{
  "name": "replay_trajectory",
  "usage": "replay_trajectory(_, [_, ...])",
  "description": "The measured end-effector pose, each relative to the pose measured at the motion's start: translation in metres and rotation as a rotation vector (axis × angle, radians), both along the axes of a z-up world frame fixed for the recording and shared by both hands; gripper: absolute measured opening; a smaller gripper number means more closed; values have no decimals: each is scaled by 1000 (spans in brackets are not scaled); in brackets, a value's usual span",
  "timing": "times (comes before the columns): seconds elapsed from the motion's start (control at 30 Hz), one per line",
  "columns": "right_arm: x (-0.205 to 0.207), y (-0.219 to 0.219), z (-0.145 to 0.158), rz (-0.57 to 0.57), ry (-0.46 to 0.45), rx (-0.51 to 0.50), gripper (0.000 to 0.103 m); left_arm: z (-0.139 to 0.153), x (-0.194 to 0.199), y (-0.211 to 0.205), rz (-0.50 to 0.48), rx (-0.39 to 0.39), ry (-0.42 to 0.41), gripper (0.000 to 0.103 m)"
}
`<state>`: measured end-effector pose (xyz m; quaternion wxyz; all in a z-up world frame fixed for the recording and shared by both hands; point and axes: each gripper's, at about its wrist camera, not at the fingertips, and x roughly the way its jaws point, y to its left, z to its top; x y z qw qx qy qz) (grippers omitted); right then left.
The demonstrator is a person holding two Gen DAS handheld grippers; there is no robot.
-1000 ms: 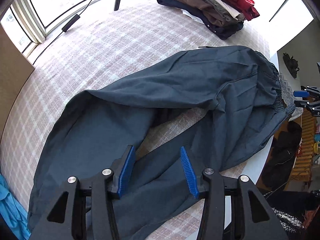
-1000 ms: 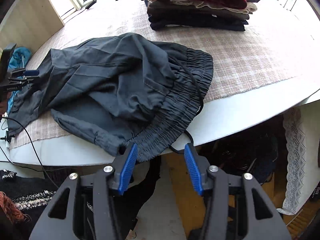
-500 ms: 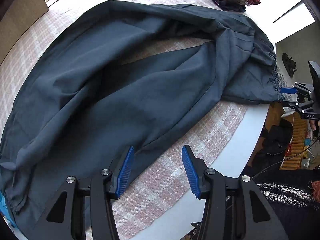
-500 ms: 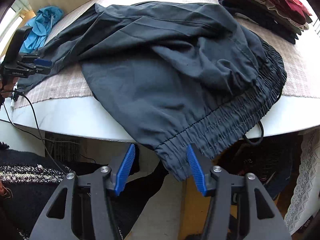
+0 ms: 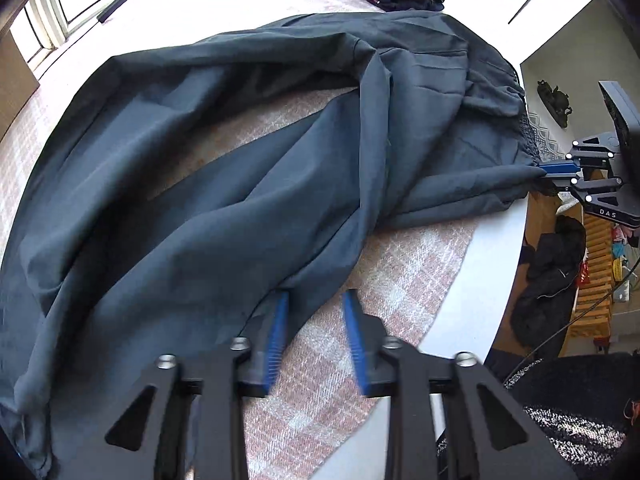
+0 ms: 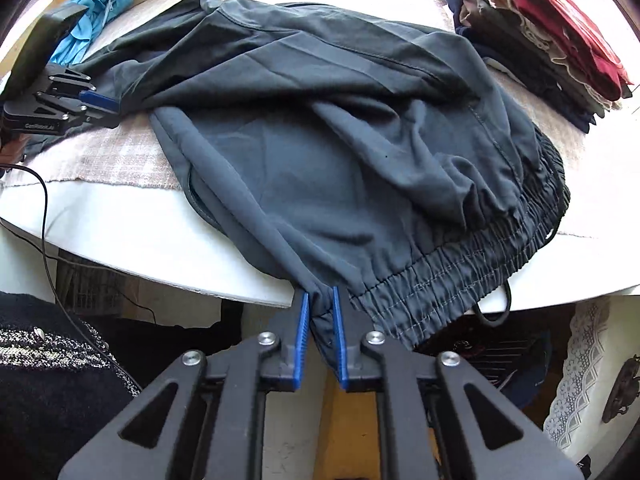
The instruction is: Fold clothes
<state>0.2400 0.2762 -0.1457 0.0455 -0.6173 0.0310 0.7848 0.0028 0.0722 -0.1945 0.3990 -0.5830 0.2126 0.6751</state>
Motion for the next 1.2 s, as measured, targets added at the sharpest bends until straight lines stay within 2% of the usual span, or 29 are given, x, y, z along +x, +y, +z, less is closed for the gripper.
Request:
replay_trajectory(0.13, [7,4,28,-15,42,38,9,20,-16,-5,27,13,48,0])
replay_trajectory(0.2, [14,11,43,-41,63,57,9,42,-29,-18,56,18,107,0])
replay_trajectory(0.33, [34,25,62,-121,74,83,8,73,-79,-46,149,20,170,0])
replay_trajectory(0.4, [45,41,61,-167,50,85,8,71,-99,-48,169,-28,198,0])
replay_trajectory(0.5, [55,60,56,-232,45,50,8,58,-103,-48,165,-88,202,1])
replay_trajectory(0.57, [55,58,52,-220,53,49,8,59,-88,-46,125,-57,187,2])
replay_trajectory(0.7, [52,55,57,-206,82,47,8,55,-38,-23,-14,22,130,30])
replay_trajectory(0.8, [43,64,71,-219,129,39,8,48,-1,-5,-113,64,49,30])
replay_trajectory(0.97, [17,84,102,-218,219,27,8,34,37,27,-217,78,20,33])
replay_trajectory(1.1, [-8,88,130,-160,263,81,8,20,50,47,-272,21,107,35])
replay_trajectory(1.2, [-13,86,145,-131,285,103,8,20,45,42,-237,16,126,35])
